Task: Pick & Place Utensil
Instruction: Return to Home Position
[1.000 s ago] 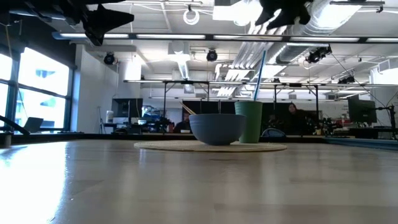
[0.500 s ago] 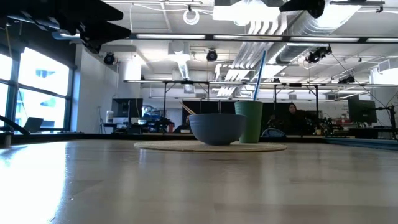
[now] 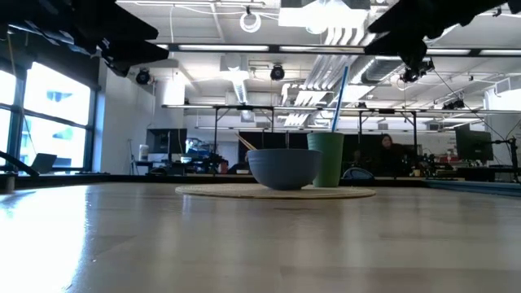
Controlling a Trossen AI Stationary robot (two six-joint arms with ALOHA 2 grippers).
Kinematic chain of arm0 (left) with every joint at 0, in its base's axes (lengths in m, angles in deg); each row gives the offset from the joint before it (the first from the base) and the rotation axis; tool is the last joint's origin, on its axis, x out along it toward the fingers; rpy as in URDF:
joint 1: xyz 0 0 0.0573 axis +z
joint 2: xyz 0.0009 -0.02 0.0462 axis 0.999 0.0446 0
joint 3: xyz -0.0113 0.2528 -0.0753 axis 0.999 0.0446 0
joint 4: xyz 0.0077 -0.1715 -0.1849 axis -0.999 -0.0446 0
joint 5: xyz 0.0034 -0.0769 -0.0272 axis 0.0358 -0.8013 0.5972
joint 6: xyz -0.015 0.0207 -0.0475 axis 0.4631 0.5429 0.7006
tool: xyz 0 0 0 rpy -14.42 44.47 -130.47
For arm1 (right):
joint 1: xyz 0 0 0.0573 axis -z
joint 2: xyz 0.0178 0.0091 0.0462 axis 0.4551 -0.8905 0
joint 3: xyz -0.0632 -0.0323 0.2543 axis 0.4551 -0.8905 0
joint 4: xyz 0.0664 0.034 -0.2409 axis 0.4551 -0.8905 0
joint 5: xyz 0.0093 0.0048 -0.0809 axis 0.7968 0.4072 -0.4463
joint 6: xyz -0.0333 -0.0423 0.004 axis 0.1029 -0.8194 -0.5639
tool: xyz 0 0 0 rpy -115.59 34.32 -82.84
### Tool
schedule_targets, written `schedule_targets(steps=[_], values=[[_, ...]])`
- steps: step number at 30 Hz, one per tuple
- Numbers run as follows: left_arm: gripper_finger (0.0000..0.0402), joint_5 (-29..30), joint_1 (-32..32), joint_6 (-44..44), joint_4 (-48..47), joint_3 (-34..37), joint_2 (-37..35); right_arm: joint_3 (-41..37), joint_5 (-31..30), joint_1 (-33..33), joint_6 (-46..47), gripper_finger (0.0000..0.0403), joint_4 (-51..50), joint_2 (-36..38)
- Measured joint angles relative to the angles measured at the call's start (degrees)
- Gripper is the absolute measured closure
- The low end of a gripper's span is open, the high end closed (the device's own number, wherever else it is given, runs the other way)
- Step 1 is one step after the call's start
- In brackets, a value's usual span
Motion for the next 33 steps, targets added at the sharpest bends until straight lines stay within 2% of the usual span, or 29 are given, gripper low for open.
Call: schedule_targets(steps=[4,8,10,14,17,25,29,33], values=[[0.0181,-1.64,0.00,-0.47,-0.01,0.00,0.00,-0.36,5.54,-0.72,3.33,0.0179,-0.56,6.30],[0.0181,-3.69,-0.02,-2.83,-0.73,0.00,-1.73,-0.32,13.14,-1.45,-0.98,0.0178,-1.36,13.23],[0.0181,-4.24,0.00,-3.44,-1.32,0.00,-3.82,-0.32,15.08,-2.03,-2.50,0.0178,-2.16,15.79],[0.0181,-6.37,0.02,-4.59,-7.08,0.00,-9.95,-0.40,14.29,-3.51,-6.41,0.0179,-3.98,18.21],[0.0181,-6.48,0.00,-4.66,-11.59,0.28,-14.70,-3.45,13.09,-4.20,-8.43,0.0178,-1.52,18.73],[0.0181,-6.82,0.00,-5.32,-12.51,6.82,-26.32,-17.93,14.17,-4.36,-8.49,0.0178,14.63,19.17],[0.0181,-6.91,0.00,-5.89,-12.75,9.90,-31.62,-21.17,14.50,-4.35,-8.57,0.0178,16.68,21.72],[0.0181,-10.74,0.00,-7.61,-13.48,11.60,-36.40,-21.67,14.90,-4.36,-9.12,0.0178,15.70,25.34]])
